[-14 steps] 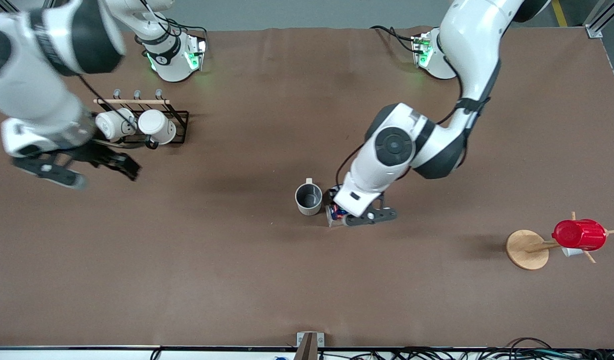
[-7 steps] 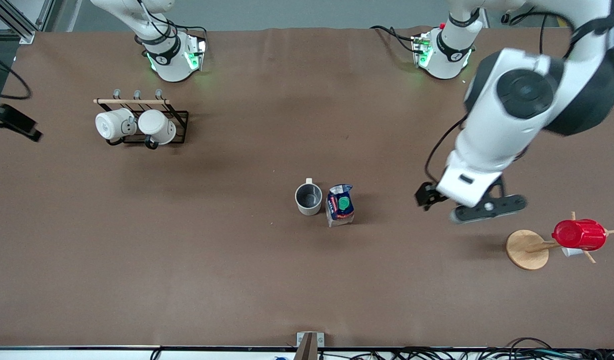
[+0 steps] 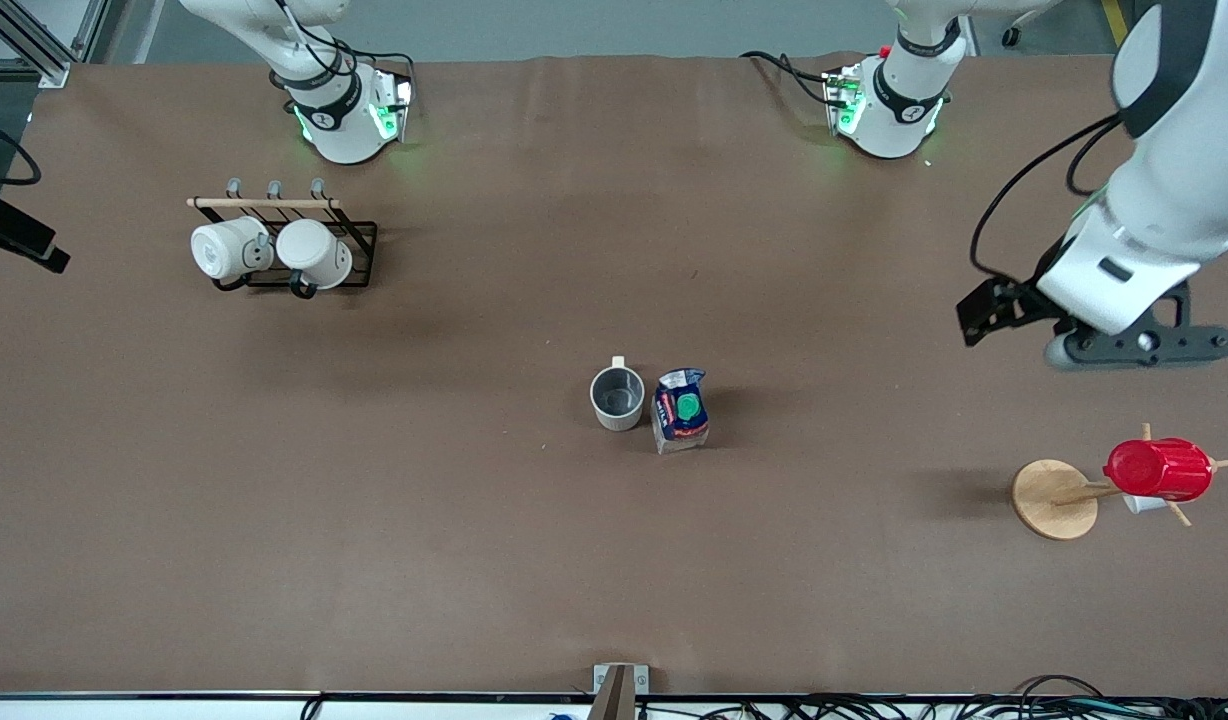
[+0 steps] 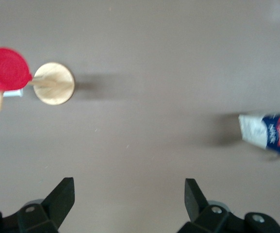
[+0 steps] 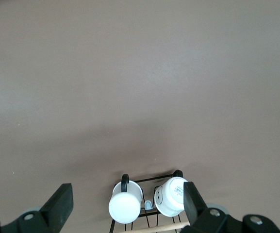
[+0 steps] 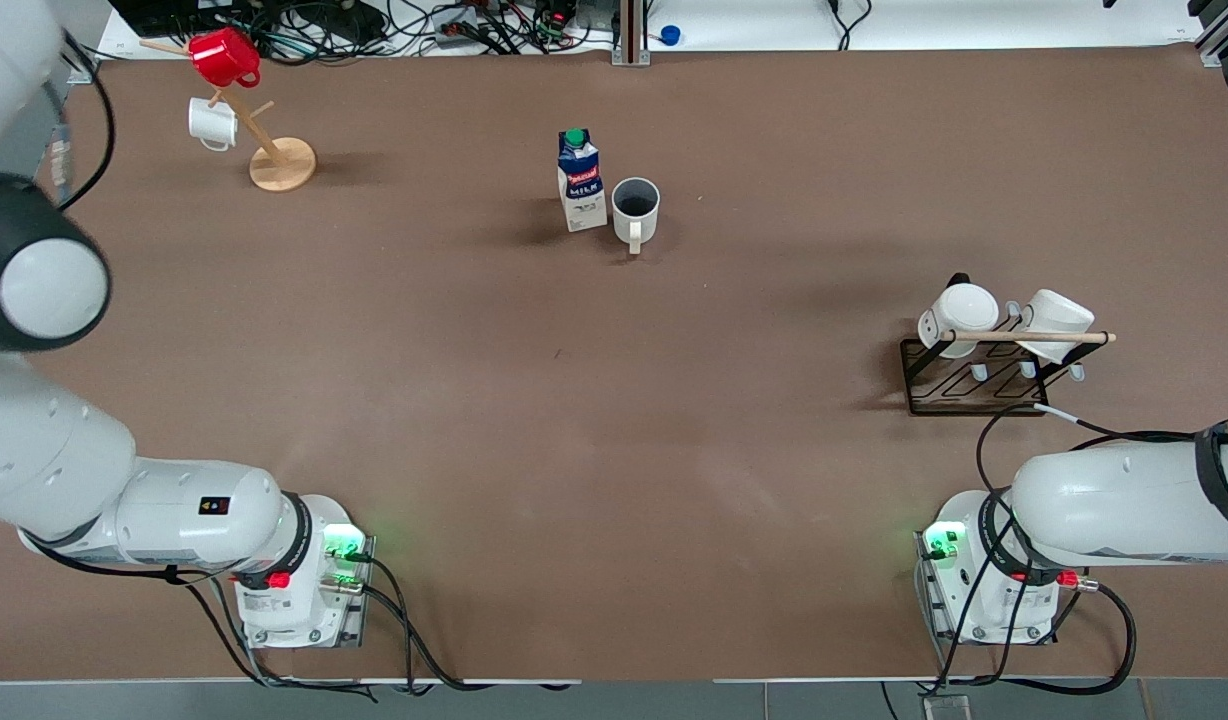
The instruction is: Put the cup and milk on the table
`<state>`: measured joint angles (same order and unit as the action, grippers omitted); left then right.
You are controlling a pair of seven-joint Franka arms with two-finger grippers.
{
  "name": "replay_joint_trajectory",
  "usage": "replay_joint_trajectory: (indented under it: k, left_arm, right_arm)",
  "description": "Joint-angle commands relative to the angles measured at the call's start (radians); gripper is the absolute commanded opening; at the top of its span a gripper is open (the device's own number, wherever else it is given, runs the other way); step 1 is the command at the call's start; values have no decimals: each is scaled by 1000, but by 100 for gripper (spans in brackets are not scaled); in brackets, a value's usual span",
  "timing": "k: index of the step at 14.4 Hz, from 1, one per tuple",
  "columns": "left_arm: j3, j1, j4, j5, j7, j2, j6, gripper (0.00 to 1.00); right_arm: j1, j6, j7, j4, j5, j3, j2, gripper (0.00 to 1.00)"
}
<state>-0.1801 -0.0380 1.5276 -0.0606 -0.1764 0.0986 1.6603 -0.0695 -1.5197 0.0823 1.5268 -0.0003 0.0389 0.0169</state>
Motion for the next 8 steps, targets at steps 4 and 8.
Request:
replay_joint_trajectory:
  k: [4,8]
  left_arm:
    - [63,-10,246,62,109,-235,-11,100]
    - [53,15,169,53,109,-209,-60,100]
  right_arm:
    - [11,23,-6,-22,23,6,-5,100]
    - [11,24,-4,-20,23,6,-5,100]
